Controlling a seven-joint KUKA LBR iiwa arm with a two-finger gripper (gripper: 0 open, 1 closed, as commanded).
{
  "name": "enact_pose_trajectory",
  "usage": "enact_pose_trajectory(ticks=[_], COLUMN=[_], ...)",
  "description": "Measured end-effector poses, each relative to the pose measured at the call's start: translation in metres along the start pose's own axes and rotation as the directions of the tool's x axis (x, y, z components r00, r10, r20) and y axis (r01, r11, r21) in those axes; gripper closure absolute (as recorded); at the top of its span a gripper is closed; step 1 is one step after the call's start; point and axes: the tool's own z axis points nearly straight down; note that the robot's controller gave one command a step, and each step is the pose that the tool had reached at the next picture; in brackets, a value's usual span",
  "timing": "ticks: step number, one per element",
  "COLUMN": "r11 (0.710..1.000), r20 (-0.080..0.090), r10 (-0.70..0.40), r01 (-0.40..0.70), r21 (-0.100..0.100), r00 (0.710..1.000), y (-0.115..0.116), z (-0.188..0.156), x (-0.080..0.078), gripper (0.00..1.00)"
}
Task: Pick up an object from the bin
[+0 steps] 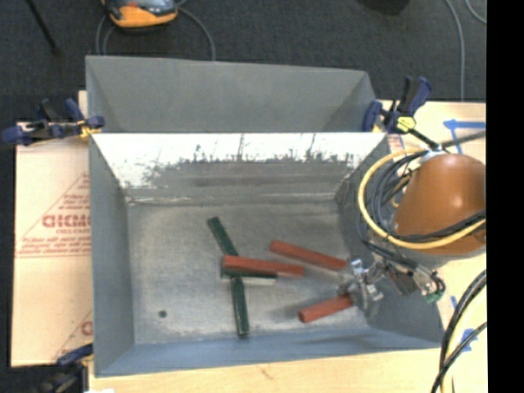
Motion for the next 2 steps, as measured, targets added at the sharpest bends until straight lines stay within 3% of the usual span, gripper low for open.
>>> enact_pose_trajectory(ticks=[1,2], r11=[0.998,1.000], r20=[0.008,0.003], r10=[0.063,0.019], r01=[-0.063,-0.019], r21=[0.004,0.002], r00=[0.998,1.000], y=[-0.010,-0.045], z=[-0.032,-0.098], x=[-0.006,0.005], gripper=[1.00,1.00])
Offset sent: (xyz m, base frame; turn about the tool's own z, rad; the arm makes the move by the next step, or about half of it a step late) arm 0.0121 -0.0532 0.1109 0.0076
